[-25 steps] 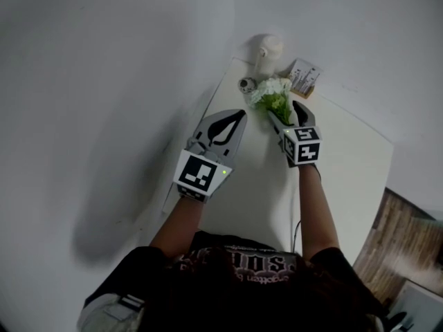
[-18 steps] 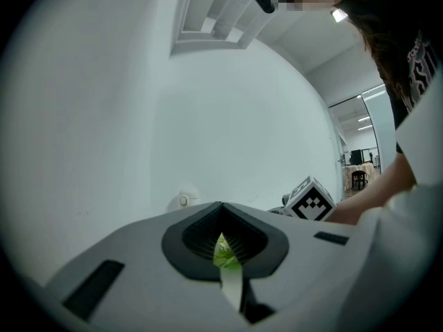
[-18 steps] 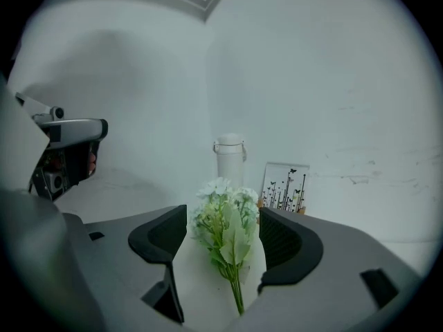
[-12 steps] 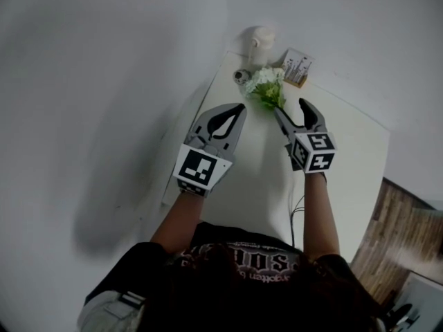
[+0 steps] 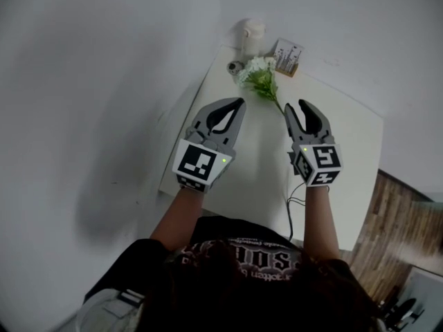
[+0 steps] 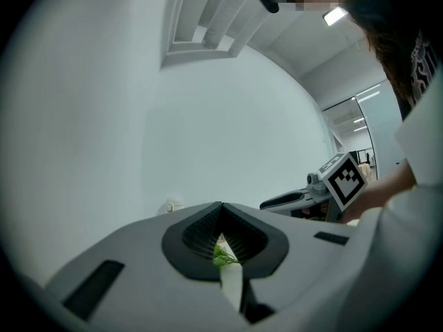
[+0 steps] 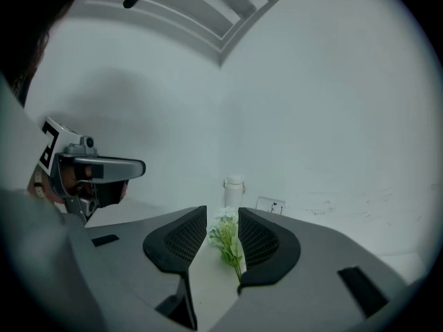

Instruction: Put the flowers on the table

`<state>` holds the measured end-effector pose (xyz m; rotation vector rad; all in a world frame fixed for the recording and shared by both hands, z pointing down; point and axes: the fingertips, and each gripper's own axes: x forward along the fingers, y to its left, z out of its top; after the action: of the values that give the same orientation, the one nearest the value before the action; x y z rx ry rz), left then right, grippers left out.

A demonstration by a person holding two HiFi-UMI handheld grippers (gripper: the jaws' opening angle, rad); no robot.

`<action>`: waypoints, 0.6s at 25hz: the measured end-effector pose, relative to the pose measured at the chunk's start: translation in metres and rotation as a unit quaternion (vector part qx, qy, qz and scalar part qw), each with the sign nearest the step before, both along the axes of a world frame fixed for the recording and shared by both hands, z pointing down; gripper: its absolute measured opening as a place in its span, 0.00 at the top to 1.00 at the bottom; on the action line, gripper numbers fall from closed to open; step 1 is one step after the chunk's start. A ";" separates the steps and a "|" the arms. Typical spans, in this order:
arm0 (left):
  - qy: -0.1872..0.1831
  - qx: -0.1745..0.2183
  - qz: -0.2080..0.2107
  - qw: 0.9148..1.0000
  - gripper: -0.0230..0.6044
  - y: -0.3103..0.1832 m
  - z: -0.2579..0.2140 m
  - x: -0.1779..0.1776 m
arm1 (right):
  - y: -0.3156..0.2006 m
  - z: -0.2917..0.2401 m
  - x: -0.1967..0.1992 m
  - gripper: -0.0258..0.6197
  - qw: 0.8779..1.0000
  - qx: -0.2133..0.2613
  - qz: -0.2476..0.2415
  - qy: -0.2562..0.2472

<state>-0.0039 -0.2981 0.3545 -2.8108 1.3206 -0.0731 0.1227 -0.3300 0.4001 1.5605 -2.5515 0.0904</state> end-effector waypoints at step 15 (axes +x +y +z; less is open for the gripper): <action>0.005 0.015 0.007 1.000 0.97 0.072 -0.013 0.024 | 0.088 -0.037 0.020 0.85 0.998 0.052 0.014 -0.019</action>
<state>0.0205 -0.2257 0.3410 -2.7983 1.2914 -0.0384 0.1429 -0.2416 0.3632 1.6472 -2.6017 -0.0108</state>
